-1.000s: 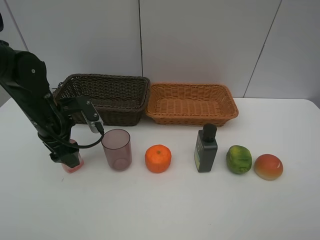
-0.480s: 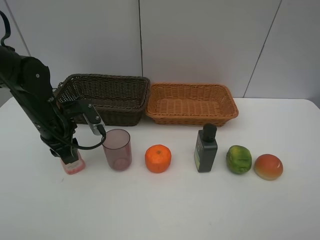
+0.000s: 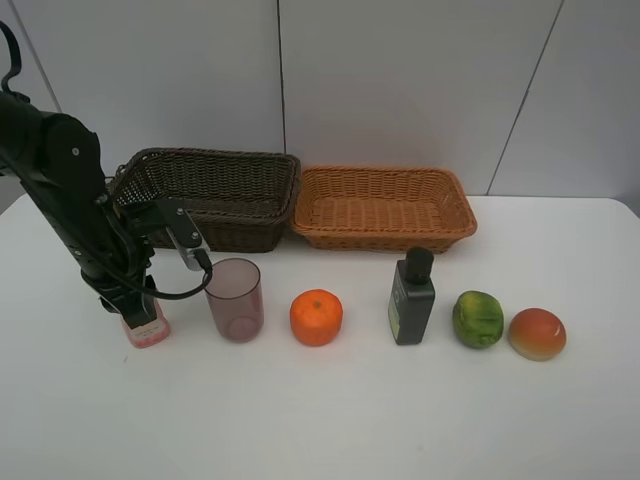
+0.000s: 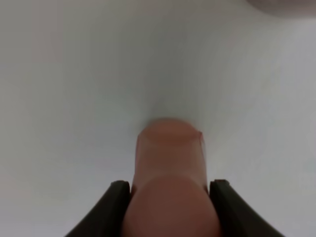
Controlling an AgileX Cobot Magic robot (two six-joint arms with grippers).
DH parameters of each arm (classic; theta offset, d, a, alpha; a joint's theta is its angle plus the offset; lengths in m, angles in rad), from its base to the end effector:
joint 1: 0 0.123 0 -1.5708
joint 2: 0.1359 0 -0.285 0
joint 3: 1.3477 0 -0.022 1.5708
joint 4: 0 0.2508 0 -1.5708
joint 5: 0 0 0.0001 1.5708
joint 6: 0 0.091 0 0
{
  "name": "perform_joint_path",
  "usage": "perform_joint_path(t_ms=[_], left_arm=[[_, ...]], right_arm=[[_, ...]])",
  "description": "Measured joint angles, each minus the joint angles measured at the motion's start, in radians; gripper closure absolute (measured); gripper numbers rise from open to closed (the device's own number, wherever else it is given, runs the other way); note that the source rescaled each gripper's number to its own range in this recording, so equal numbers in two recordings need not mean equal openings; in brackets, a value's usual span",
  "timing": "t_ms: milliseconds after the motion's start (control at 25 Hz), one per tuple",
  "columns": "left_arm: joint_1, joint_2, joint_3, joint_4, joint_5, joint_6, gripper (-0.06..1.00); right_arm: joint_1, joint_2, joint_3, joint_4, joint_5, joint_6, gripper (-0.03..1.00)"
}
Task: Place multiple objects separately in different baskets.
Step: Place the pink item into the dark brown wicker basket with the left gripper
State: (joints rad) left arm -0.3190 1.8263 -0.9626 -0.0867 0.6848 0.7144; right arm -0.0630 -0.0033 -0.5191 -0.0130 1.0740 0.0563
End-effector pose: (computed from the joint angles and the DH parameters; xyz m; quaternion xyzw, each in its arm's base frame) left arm 0.2957 -0.1029 0.1361 0.4650 0.8832 -0.0179 0.0593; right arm -0.0082 -0.0005 0.2815 0.0511 0.8493 -0.0083 0.5254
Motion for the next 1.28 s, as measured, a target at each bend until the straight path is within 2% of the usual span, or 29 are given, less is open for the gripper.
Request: perform_joint_path(t_ms=[200, 440, 800, 920, 1080, 1280], left_arm=[[0.0, 0.0, -0.004, 0.0, 0.008, -0.001, 0.52], [0.0, -0.032, -0.077, 0.002, 0.101, -0.039, 0.52], [0.0, -0.07, -0.35, 0.065, 0.425, -0.105, 0.52], [0.0, -0.072, -0.449, 0.098, 0.485, -0.107, 0.52], [0.0, -0.072, -0.569, 0.143, 0.49, -0.107, 0.52], [0.0, -0.055, -0.641, 0.207, 0.383, -0.107, 0.52]], right_arm=[[0.0, 0.0, 0.0, 0.0, 0.0, 0.0, -0.03], [0.0, 0.0, 0.0, 0.0, 0.0, 0.0, -0.03], [0.0, 0.0, 0.0, 0.0, 0.0, 0.0, -0.03], [0.0, 0.0, 0.0, 0.0, 0.0, 0.0, -0.03], [0.0, 0.0, 0.0, 0.0, 0.0, 0.0, -0.03], [0.0, 0.0, 0.0, 0.0, 0.0, 0.0, -0.03]])
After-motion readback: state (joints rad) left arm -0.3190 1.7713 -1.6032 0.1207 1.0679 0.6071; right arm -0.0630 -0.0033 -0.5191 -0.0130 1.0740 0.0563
